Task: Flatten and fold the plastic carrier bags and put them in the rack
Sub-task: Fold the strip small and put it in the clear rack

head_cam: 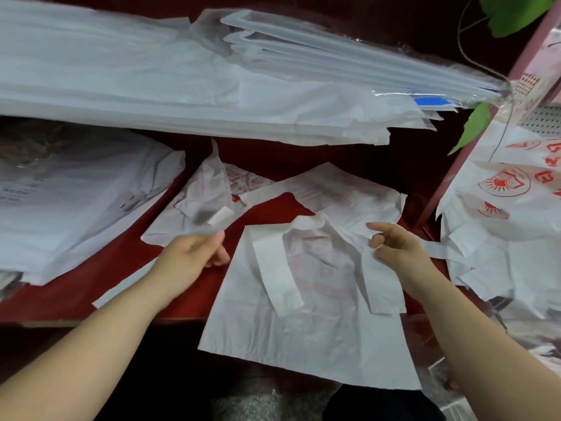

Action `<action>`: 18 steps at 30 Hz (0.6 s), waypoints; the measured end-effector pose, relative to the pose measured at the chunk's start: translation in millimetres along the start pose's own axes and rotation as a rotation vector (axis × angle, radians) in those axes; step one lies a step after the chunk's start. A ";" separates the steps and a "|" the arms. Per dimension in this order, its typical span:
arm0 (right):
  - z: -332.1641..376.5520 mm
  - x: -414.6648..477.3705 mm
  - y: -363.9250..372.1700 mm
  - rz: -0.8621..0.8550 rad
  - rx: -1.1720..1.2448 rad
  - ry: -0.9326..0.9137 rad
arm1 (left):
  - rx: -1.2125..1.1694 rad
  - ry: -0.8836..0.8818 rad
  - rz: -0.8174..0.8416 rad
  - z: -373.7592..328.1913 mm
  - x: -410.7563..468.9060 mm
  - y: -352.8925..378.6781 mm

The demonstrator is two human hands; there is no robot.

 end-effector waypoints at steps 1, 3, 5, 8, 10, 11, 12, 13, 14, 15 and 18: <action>-0.2 -1.3 0.9 0.011 -0.014 -0.008 | -0.017 -0.031 -0.061 -5.2 9.1 -1.0; 0.5 -3.8 2.9 0.035 -0.050 -0.021 | 0.061 -0.133 -0.021 -16.5 29.2 1.0; 0.3 -5.0 5.0 0.049 -0.130 -0.037 | 0.237 -0.192 0.037 -25.6 50.2 6.6; -3.3 -5.5 9.0 0.055 -0.264 -0.066 | 0.466 -0.221 0.131 -31.1 73.9 18.9; -3.4 -6.2 10.6 0.055 -0.272 -0.084 | 0.476 -0.198 0.134 -29.2 84.5 25.7; -1.8 -7.2 11.2 0.046 -0.237 -0.087 | 0.417 -0.173 0.102 -27.1 87.9 27.3; 0.4 -9.0 10.7 0.021 -0.202 -0.089 | 0.319 -0.160 0.070 -24.5 89.8 27.5; 2.3 -10.8 8.4 -0.031 -0.199 -0.095 | 0.228 -0.158 0.054 -22.2 89.6 27.1; 3.1 -12.5 3.3 -0.101 -0.242 -0.099 | 0.164 -0.165 0.055 -19.5 89.0 25.8; 2.7 -13.5 -3.4 -0.164 -0.317 -0.091 | 0.126 -0.169 0.058 -16.9 88.2 24.2; -1.9 -14.6 -19.8 -0.180 -0.552 0.062 | -0.026 -0.175 0.063 -11.3 84.1 17.8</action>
Point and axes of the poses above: each hand's wrist, its own x-axis towards the middle knuckle, its own y-axis out of the palm, z = x × y, the point moved 1 cm from there along x, towards the middle knuckle, and after that the axes turned 14 degrees about z, right-handed, at the moved point
